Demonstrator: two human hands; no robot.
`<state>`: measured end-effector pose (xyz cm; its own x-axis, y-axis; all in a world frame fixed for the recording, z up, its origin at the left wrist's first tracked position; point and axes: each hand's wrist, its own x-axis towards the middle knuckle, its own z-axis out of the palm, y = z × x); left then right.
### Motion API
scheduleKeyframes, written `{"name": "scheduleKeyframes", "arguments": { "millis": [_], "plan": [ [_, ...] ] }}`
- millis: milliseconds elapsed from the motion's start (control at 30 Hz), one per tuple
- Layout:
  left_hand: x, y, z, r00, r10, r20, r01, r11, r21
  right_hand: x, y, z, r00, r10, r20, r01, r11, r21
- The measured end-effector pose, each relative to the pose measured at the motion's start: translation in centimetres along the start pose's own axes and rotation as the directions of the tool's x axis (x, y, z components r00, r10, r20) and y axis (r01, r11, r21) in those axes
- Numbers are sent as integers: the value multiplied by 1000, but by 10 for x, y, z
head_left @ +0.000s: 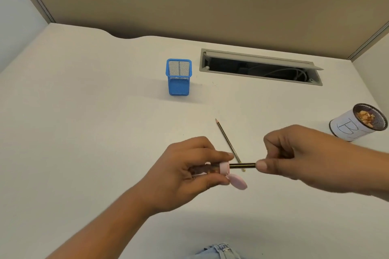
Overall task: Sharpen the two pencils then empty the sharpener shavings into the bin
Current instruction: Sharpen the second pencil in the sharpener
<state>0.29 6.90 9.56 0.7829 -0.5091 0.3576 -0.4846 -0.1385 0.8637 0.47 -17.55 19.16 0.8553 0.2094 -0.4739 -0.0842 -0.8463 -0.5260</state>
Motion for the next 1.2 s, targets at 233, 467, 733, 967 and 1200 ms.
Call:
{"name": "scheduleKeyframes", "arguments": {
  "millis": [233, 467, 733, 967, 1200],
  "plan": [
    [-2, 4, 2, 961, -270, -58, 240, 919, -312, -1, 10, 6, 583, -810, -67, 451, 391, -802],
    [6, -1, -1, 1000, 4, -25, -2, 998, 67, 7, 14, 12, 885, -449, -125, 401, 870, -288],
    [4, -20, -1, 993, 82, 88, -87, 995, 47, 8, 6, 10, 990, -48, 134, 42, 998, 41],
    [-1, -27, 2, 993, -97, -66, 92, 993, -74, -2, 11, 16, 943, -314, -112, 238, 869, -434],
    [-4, -30, 1, 960, -239, -145, 209, 958, -196, 3, 25, 19, 913, -322, -251, 247, 925, -289]
  ]
}}
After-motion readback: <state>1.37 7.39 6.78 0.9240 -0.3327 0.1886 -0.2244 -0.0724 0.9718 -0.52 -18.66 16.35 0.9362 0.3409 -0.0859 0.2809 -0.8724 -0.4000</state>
